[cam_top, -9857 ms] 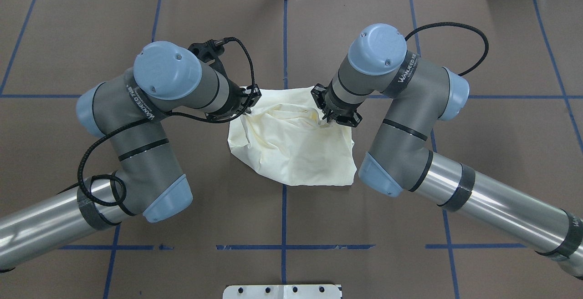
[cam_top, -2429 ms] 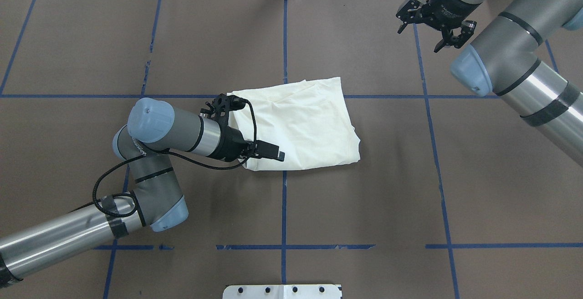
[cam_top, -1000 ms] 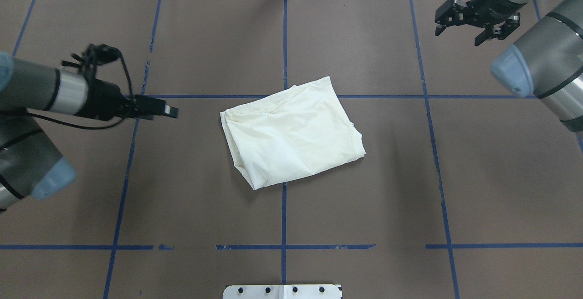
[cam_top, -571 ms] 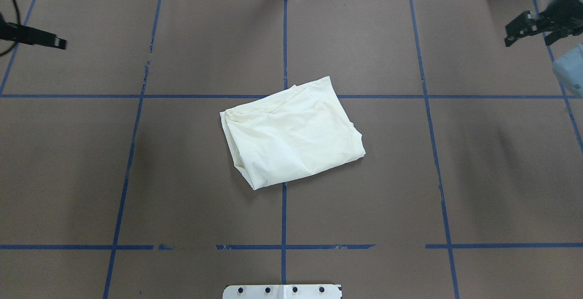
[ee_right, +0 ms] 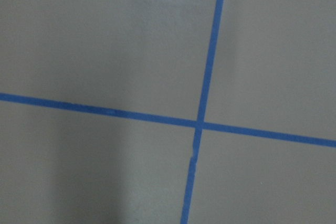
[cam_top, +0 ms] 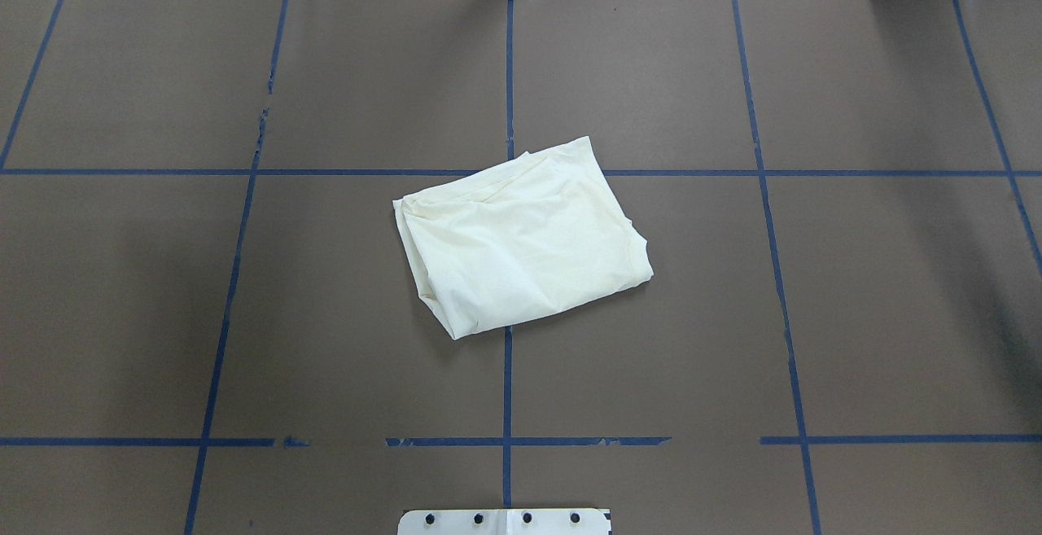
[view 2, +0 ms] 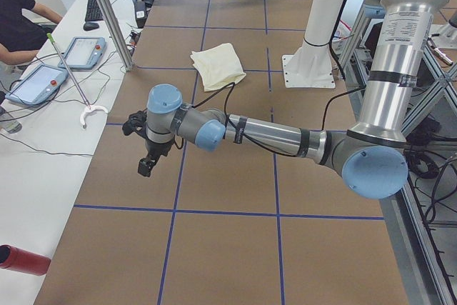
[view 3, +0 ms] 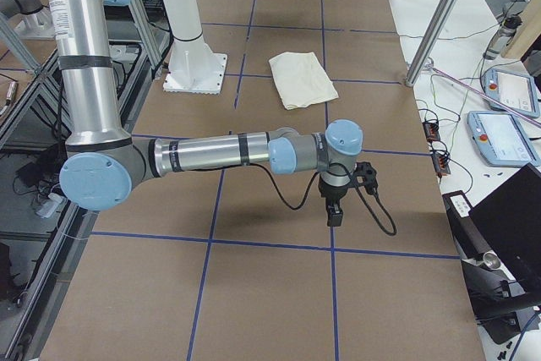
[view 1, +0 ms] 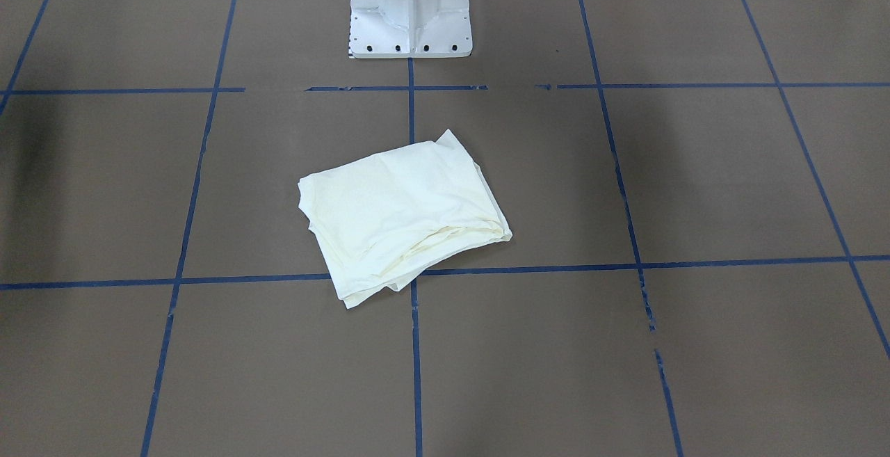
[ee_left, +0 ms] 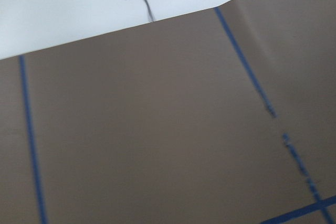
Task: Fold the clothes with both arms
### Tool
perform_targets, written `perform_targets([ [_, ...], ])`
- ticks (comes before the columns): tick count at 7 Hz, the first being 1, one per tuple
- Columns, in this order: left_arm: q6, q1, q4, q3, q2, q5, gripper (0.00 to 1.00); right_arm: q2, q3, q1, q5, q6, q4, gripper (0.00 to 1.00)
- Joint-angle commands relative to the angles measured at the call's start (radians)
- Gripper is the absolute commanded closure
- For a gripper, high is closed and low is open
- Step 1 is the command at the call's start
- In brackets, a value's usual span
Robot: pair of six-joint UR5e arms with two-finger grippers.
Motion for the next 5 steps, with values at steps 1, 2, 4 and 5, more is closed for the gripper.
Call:
perform_targets([
  [1, 0.072, -0.043, -0.069, -0.018, 0.13, -0.017, 0.0, -0.068, -0.008, 0.025, 0.015, -0.039, 0.028, 0.0],
  [2, 0.066, -0.043, -0.076, 0.014, 0.14, -0.017, 0.0, -0.06, 0.001, 0.028, 0.02, -0.036, 0.027, 0.0],
  [4, -0.059, -0.043, 0.038, 0.017, 0.136, -0.037, 0.0, -0.091, -0.005, 0.043, 0.088, -0.029, 0.025, 0.0],
  [5, -0.083, -0.042, 0.073, 0.014, 0.136, -0.06, 0.0, -0.115, -0.008, 0.056, 0.133, -0.029, 0.025, 0.0],
])
